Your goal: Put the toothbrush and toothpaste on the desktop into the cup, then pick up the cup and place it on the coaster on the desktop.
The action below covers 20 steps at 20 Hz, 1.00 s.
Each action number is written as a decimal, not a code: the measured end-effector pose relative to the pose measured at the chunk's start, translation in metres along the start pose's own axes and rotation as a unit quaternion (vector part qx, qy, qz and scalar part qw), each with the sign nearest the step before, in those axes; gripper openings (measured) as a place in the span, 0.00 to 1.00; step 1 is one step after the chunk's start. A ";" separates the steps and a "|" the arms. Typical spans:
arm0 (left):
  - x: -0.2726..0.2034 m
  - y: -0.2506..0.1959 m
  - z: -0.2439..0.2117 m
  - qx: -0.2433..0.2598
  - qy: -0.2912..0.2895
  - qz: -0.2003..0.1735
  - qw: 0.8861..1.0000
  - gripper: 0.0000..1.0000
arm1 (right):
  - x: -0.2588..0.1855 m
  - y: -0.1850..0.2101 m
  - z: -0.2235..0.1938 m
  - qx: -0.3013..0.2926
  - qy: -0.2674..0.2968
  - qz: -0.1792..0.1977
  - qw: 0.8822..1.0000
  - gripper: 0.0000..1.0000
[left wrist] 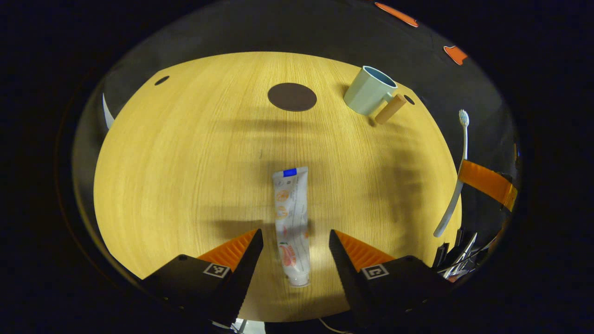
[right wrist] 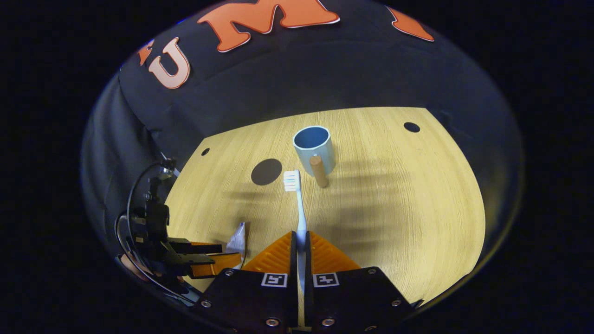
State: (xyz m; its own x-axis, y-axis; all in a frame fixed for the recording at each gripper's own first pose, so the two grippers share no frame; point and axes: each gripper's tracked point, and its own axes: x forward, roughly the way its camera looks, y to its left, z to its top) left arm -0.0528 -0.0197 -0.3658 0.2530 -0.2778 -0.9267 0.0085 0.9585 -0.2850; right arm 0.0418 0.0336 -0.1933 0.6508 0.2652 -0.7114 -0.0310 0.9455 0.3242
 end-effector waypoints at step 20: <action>-0.015 0.033 0.138 0.064 0.028 0.012 0.997 0.08 | 0.029 -0.004 0.109 0.013 -0.165 -0.053 0.985 0.06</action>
State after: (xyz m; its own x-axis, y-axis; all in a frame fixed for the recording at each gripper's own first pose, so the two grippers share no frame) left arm 0.0770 0.0252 -0.3281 0.1995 -0.2539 -0.9464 0.1268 0.9644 -0.2320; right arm 0.1431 0.0171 -0.1468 0.8605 0.0856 -0.5022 0.0664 0.9585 0.2772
